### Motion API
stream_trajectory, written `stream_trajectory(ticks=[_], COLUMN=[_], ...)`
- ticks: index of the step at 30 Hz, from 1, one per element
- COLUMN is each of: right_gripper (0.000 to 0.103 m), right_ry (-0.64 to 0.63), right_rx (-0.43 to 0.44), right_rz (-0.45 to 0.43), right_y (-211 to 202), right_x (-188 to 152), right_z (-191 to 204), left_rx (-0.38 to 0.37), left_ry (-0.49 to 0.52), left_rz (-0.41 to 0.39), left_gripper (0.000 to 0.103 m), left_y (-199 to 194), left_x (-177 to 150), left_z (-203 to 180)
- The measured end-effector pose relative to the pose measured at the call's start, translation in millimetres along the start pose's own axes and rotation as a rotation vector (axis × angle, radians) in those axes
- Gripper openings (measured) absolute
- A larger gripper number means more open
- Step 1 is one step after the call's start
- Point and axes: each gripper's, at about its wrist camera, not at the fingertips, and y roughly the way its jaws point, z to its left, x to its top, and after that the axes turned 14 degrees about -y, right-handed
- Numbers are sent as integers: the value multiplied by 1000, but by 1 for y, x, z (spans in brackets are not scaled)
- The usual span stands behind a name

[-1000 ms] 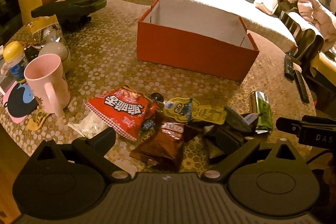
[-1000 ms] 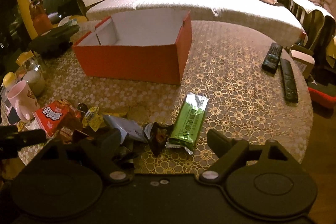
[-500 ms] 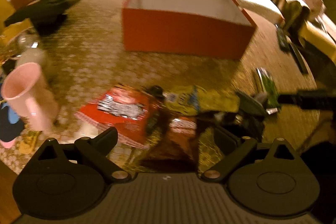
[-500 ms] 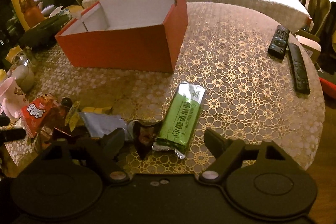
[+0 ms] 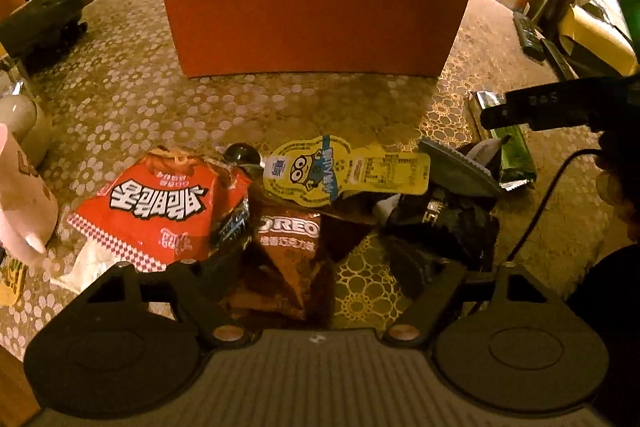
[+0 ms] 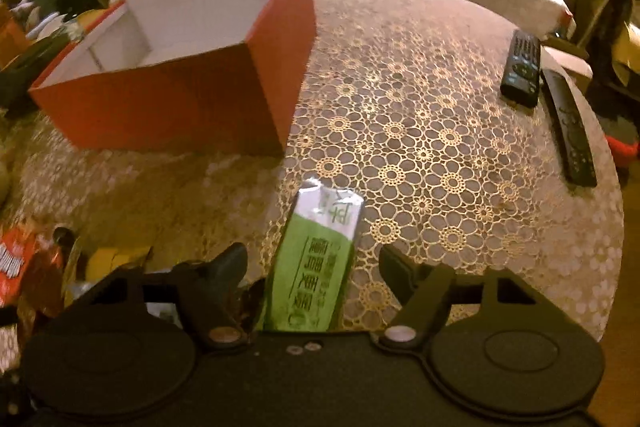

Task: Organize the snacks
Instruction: 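Grasp the brown Oreo bag with left tool while right tool grasps green bar, then carry both snacks over the red box and open both tools inside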

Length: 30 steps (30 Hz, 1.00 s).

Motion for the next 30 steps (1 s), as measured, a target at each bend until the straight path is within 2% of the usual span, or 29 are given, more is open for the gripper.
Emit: stream_trajectory(ticks=[6, 11, 14, 16, 19, 30], right_gripper=[58, 50, 43, 42, 42, 42], right_ry=[-14, -61, -74, -78, -86, -93], right_rx=[-25, -44, -44, -42, -50, -24], right_rz=[23, 29, 18, 13, -3, -72], right_y=[14, 17, 16, 15, 11, -22], right_x=[2, -1, -2, -2, -3, -4], right_z=[6, 14, 14, 13, 13, 9], left_rx=[20, 3, 1, 0, -14, -12], left_ry=[-2, 10, 3, -7, -27, -76], left_rz=[-12, -4, 20, 25, 18, -19], left_gripper=[66, 63, 54, 46, 41, 39], left_y=[5, 9, 17, 19, 18, -2], left_x=[5, 8, 9, 9, 10, 6], left_z=[4, 7, 8, 10, 11, 9])
